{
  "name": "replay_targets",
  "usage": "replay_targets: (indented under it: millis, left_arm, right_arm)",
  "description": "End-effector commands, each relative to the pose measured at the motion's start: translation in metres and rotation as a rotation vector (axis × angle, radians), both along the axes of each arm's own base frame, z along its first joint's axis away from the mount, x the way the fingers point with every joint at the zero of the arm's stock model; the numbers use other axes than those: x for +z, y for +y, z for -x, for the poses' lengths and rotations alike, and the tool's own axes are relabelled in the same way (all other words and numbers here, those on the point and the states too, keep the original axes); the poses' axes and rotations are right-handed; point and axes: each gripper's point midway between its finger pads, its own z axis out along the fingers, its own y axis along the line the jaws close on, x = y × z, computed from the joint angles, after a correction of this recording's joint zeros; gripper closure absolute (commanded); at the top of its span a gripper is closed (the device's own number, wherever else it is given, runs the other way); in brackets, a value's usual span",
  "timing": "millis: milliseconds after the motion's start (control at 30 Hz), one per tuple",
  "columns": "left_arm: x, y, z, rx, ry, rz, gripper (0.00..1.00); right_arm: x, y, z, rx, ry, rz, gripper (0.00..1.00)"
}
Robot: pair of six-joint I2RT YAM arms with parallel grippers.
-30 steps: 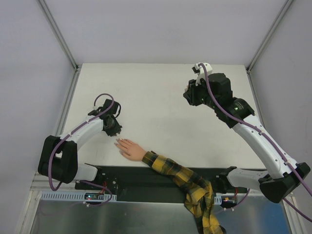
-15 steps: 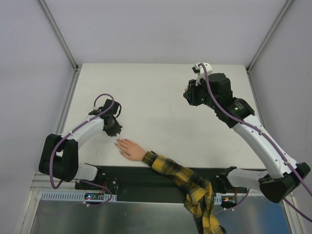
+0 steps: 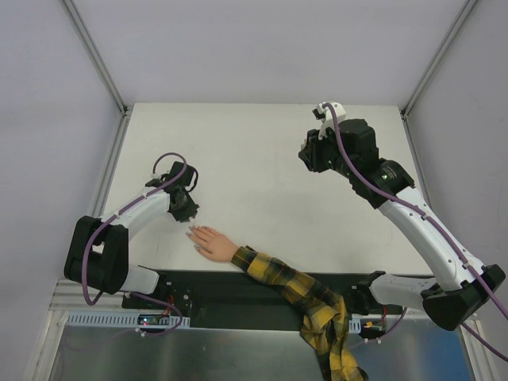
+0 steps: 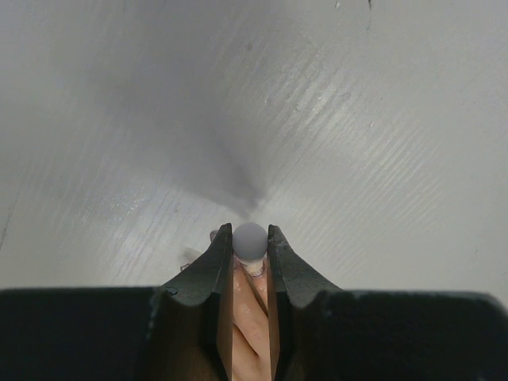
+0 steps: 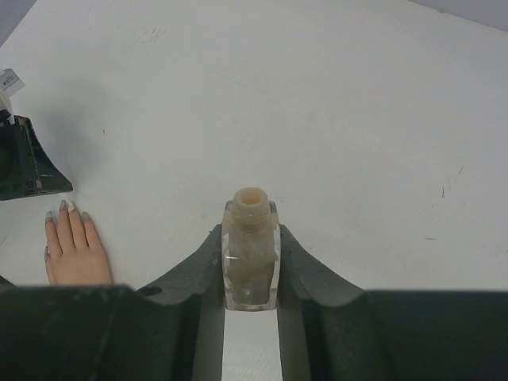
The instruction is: Paint the nails
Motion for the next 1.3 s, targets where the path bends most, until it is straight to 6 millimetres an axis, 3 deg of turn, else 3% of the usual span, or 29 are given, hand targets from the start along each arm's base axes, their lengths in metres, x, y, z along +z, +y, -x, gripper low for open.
replay_targets:
  millis: [0, 1100, 1267]
  left_arm:
    - [-0.001, 0.008, -0.003, 0.031, -0.008, -0.033, 1.00]
    - [-0.004, 0.017, 0.002, 0.056, -0.026, -0.051, 1.00]
    - [0.005, 0.017, -0.002, 0.043, -0.052, -0.040, 1.00]
  right_arm:
    - [0.023, -0.001, -0.003, -0.005, -0.061, -0.031, 1.00]
    - [0.021, 0.003, -0.005, 0.000, -0.051, -0.032, 1.00]
    - [0.022, 0.003, -0.005, 0.003, -0.054, -0.036, 1.00]
